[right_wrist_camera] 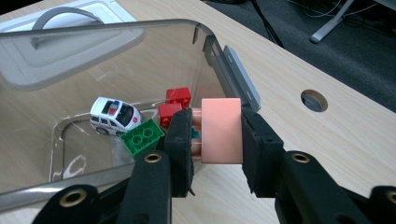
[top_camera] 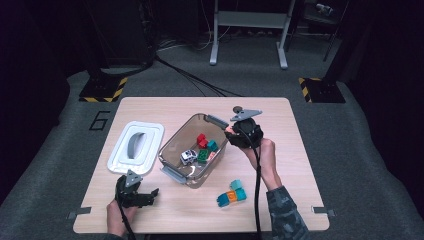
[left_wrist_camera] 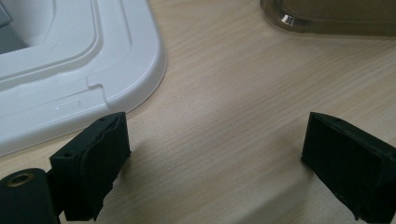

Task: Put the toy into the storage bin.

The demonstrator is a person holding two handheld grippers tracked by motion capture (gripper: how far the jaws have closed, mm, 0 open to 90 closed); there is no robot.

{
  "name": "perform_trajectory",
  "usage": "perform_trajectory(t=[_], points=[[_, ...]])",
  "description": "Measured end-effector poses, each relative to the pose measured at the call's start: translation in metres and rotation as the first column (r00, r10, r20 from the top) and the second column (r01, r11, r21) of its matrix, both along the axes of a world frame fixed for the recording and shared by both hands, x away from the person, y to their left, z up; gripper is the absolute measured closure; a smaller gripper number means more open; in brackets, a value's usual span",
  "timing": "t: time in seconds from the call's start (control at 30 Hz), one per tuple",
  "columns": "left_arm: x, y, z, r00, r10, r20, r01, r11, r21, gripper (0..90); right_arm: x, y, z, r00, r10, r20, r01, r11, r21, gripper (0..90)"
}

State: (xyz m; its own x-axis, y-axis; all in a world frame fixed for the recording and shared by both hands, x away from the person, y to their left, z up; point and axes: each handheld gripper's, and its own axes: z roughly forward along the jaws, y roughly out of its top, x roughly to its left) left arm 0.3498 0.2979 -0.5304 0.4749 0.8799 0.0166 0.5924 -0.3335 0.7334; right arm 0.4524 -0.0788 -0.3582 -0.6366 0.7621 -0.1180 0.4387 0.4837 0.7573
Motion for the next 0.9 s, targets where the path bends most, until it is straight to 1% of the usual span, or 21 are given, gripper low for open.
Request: perform_trajectory(t=[0.17, 0.2, 0.23, 0.27, 0.3, 0.33, 0.37, 0.4, 0.43, 0.47, 0.53, 0.6, 0.63, 0.67, 0.7, 0.77, 0.8, 0.83, 0.87, 0.9], points=[[0.0, 0.0, 0.0, 1.0, 0.0, 0.0, 0.0, 1.0, 0.0, 7.5, 0.006, 0.008, 0.002, 1.0, 0.007, -0.007, -0.007, 1.0, -0.002, 66.5], [0.0, 0.0, 0.0, 1.0, 0.001, 0.0, -0.001, 1.0, 0.001, 7.5, 0.009, 0.01, 0.001, 0.9999, 0.017, 0.0, -0.017, 0.9998, -0.005, 66.5], [0.0, 0.0, 0.0, 1.0, 0.0, 0.0, 0.0, 1.0, 0.0, 7.5, 0.01, 0.012, 0.0, 0.9999, 0.015, -0.003, -0.015, 0.9999, 0.005, 66.5], [0.0, 0.0, 0.0, 1.0, 0.001, 0.001, -0.001, 1.0, 0.0, 7.5, 0.012, 0.013, -0.001, 0.9995, 0.03, 0.008, -0.03, 0.9996, 0.001, 66.5], [0.0, 0.0, 0.0, 1.0, 0.0, 0.0, 0.0, 1.0, 0.0, 7.4, 0.012, 0.014, -0.001, 0.9997, 0.018, -0.013, -0.018, 0.9998, 0.007, 66.5], [0.0, 0.0, 0.0, 1.0, 0.001, 0.0, -0.001, 1.0, 0.001, 7.5, 0.013, 0.016, -0.002, 0.9996, 0.028, -0.006, -0.028, 0.9996, 0.003, 66.5], [0.0, 0.0, 0.0, 1.0, 0.001, 0.0, -0.001, 1.0, 0.001, 7.5, 0.014, 0.018, -0.003, 0.9996, 0.024, -0.018, -0.024, 0.9997, 0.003, 66.5], [0.0, 0.0, 0.0, 1.0, 0.001, 0.0, -0.001, 1.0, 0.001, 7.5, 0.015, 0.019, -0.004, 0.9994, 0.033, -0.01, -0.033, 0.9995, -0.001, 66.5], [0.0, 0.001, 0.0, 1.0, -0.006, -0.003, 0.006, 0.9999, 0.01, 7.4, 0.016, 0.02, -0.005, 0.9992, 0.038, -0.012, -0.038, 0.9993, -0.006, 66.5], [0.0, 0.0, 0.0, 1.0, -0.005, -0.003, 0.005, 0.9999, 0.009, 7.5, 0.016, 0.022, -0.005, 0.9991, 0.032, -0.029, -0.032, 0.9995, -0.004, 66.5], [0.0, 0.0, 0.0, 1.0, -0.005, -0.002, 0.005, 0.9999, 0.009, 7.5, 0.019, 0.024, -0.008, 0.9987, 0.046, -0.021, -0.046, 0.9989, -0.009, 66.5], [0.0, 0.0, 0.0, 1.0, 0.001, 0.001, -0.001, 1.0, 0.002, 7.5, 0.02, 0.025, -0.01, 0.9986, 0.035, -0.04, -0.036, 0.9993, -0.009, 66.5], [0.0, 0.0, 0.0, 1.0, 0.001, 0.0, -0.001, 1.0, 0.002, 7.5, 0.022, 0.025, -0.012, 0.9986, 0.043, -0.032, -0.044, 0.999, -0.011, 66.5], [0.0, 0.0, 0.001, 1.0, -0.006, -0.003, 0.006, 0.9999, 0.011, 7.4, 0.023, 0.026, -0.014, 0.9982, 0.044, -0.042, -0.045, 0.9989, -0.015, 66.5], [0.0, 0.0, 0.0, 1.0, -0.002, -0.001, 0.002, 1.0, 0.003, 7.4, 0.023, 0.026, -0.015, 0.998, 0.04, -0.049, -0.04, 0.9991, -0.014, 66.5], [0.0, 0.0, 0.0, 1.0, -0.004, -0.002, 0.004, 0.9999, 0.009, 7.5, 0.025, 0.027, -0.019, 0.9974, 0.041, -0.059, -0.043, 0.9988, -0.025, 66.4], [0.0, 0.0, 0.0, 1.0, -0.006, -0.003, 0.006, 0.9999, 0.01, 7.5, 0.025, 0.027, -0.019, 0.9967, 0.033, -0.073, -0.035, 0.999, -0.027, 66.4], [0.0, 0.0, 0.0, 1.0, -0.005, -0.002, 0.005, 0.9999, 0.009, 7.5, 0.026, 0.027, -0.021, 0.9972, 0.039, -0.063, -0.041, 0.9987, -0.03, 66.4], [0.0, 0.0, 0.0, 1.0, 0.001, 0.001, -0.001, 1.0, 0.002, 7.5, 0.026, 0.027, -0.022, 0.9967, 0.03, -0.075, -0.032, 0.999, -0.031, 66.3], [0.0, 0.0, 0.0, 1.0, 0.001, 0.0, -0.001, 1.0, 0.003, 7.5, 0.026, 0.027, -0.023, 0.9961, 0.021, -0.086, -0.024, 0.9993, -0.028, 66.3]])
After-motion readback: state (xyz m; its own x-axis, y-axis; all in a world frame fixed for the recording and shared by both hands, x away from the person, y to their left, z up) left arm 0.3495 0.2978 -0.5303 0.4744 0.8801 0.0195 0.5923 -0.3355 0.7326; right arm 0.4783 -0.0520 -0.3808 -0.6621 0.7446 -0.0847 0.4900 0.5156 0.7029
